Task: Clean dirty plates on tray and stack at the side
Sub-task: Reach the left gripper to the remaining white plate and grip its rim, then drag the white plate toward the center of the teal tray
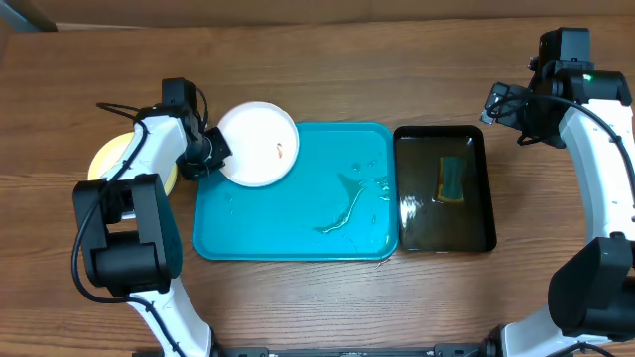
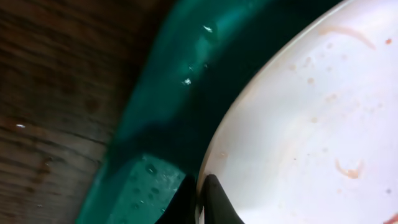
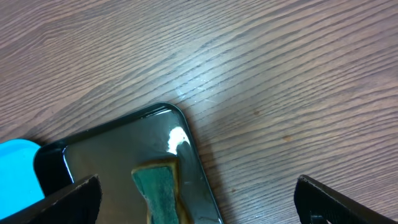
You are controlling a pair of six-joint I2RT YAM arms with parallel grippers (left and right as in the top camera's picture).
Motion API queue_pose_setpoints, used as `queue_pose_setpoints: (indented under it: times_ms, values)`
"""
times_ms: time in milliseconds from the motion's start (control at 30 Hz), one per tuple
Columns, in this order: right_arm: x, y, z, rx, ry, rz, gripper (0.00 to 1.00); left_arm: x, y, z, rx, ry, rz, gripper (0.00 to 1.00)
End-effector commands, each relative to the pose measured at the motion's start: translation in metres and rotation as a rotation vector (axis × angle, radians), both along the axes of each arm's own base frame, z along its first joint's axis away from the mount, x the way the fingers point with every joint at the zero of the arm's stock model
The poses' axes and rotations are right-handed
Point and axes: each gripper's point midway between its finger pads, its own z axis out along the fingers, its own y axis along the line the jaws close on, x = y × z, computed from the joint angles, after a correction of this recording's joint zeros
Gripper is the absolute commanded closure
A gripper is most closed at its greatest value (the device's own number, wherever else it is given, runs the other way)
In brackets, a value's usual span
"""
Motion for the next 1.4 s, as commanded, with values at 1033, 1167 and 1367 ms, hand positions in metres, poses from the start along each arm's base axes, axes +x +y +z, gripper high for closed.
queue_pose_setpoints:
  times_ms: [1033, 1167, 1367]
  values:
    - [0.002, 0.000, 0.008, -0.010, -0.021, -0.003, 0.00, -0.042, -0.043, 0.017, 0.121, 0.110, -0.262, 0.45]
    - [0.002, 0.000, 0.008, -0.010, -0.021, -0.003, 0.00, -0.027, -0.044, 0.014, 0.124, 0.056, -0.258, 0.47]
    - [0.002, 0.000, 0.008, -0.010, -0.021, -0.003, 0.00, -0.017, -0.042, 0.012, 0.138, 0.019, -0.253, 0.49]
